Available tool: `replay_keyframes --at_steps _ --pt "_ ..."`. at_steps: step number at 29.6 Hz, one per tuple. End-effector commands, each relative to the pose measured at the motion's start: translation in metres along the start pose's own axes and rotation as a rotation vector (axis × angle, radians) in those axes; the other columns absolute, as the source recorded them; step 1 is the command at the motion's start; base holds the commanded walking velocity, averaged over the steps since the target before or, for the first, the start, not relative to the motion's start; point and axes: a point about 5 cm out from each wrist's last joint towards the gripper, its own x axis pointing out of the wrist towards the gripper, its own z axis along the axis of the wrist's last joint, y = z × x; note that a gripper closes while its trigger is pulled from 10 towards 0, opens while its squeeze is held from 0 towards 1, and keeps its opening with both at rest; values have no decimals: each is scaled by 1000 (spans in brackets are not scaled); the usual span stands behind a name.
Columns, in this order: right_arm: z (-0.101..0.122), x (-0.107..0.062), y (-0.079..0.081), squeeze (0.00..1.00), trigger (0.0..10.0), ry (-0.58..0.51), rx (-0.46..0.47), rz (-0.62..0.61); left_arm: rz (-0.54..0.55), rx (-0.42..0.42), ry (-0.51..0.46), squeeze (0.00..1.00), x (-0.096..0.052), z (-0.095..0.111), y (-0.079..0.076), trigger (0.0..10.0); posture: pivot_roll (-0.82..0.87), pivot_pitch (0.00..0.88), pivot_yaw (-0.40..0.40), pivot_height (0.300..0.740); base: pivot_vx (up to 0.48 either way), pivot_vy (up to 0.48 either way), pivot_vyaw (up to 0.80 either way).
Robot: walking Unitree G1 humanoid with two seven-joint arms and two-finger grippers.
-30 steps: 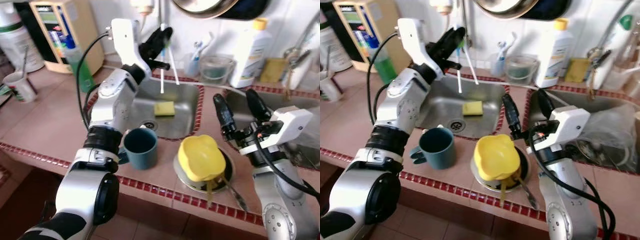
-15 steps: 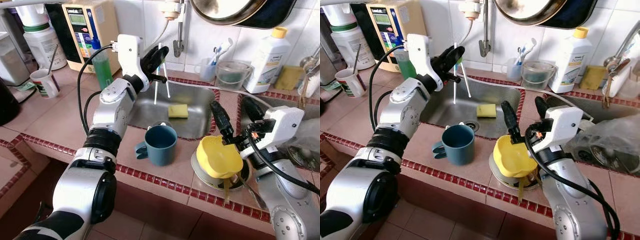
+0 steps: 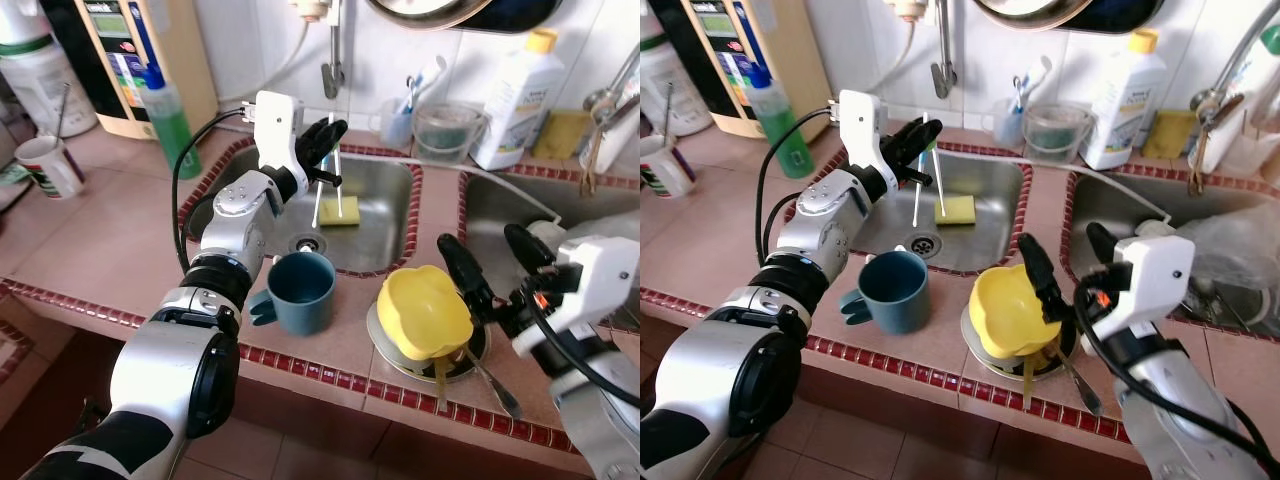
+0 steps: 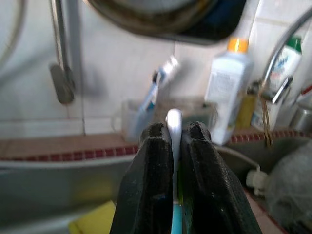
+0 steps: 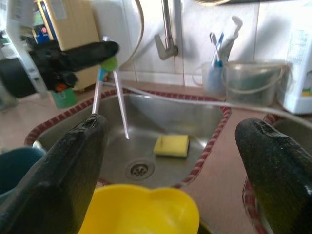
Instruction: Kitchen organization
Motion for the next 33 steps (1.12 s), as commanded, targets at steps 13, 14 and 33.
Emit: replay_keyframes --at_steps 13,14,33 --pt "23 -32 17 0 10000 14 59 187 50 47 66 0 2 -3 6 10000 -186 229 86 740 0 0 0" --pt "25 -33 17 0 10000 14 63 189 55 41 70 0 1 -3 7 10000 -190 232 91 740 0 0 0" --pt "29 -44 15 0 10000 37 122 223 72 64 22 0 4 23 19 10000 -178 226 108 740 0 0 0"
